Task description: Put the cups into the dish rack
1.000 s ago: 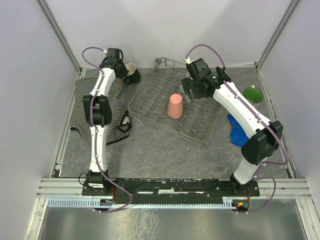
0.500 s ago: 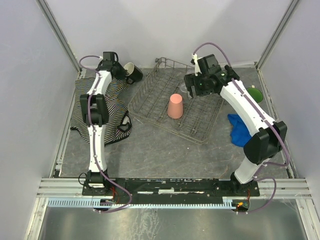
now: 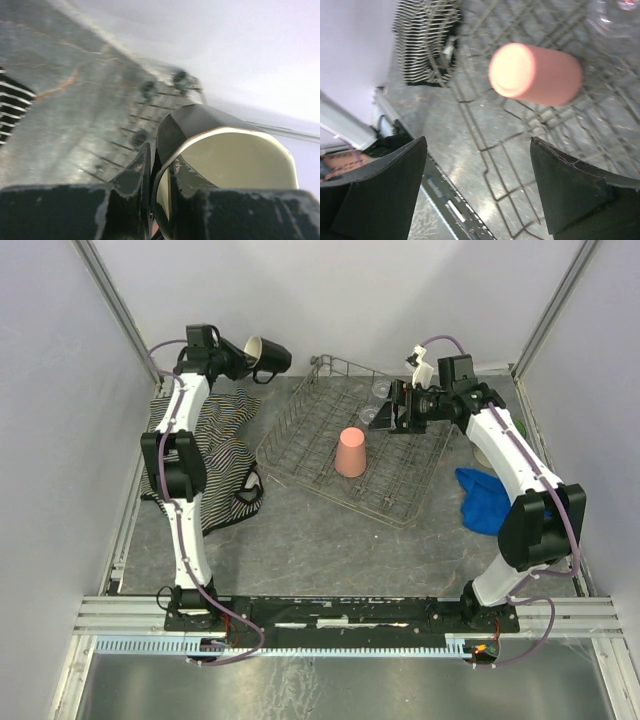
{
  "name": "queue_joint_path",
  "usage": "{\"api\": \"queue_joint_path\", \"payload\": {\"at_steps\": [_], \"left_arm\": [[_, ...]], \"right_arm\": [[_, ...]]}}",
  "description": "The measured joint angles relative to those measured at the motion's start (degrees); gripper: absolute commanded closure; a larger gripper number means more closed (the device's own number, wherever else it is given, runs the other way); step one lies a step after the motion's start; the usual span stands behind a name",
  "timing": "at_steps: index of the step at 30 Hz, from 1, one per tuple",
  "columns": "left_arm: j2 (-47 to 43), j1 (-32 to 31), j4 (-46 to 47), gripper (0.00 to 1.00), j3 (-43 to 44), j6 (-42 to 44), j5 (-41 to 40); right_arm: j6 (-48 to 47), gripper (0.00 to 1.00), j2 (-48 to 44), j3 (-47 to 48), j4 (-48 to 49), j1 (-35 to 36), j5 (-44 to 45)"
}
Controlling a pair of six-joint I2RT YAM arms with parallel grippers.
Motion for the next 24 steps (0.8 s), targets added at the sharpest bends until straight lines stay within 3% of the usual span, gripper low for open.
{"api": "queue_joint_path", "payload": {"at_steps": [5,10,14,19,24], "left_arm": [[-8.2,0.3,3.7,0.97,-3.0,-3.3,3.1],[-16.3,0.7,13.4,0.97,-12.7,-9.7,7.2],[-21.6,0.4,21.5,0.97,-23.9,-16.3,10.2],[-22.9,-3.4,25.2,0.97,-30.6,-21.2,11.2],[-24.2,-8.8,26.7,0.97,-34.2,-25.7,11.1]], "right_arm": [[8.3,0.10,0.0,-3.7,11.6,0.0,-10.9],[28.0,0.11,0.2,-12.6,37.5,0.1,-18.3],[46.2,0.13,2.8,-17.4,60.7,0.1,-20.3],[68.4,0.18,9.1,-18.3,89.5,0.1,-20.2],[79.8,0.18,13.3,-18.2,102.7,0.1,-19.8]]}}
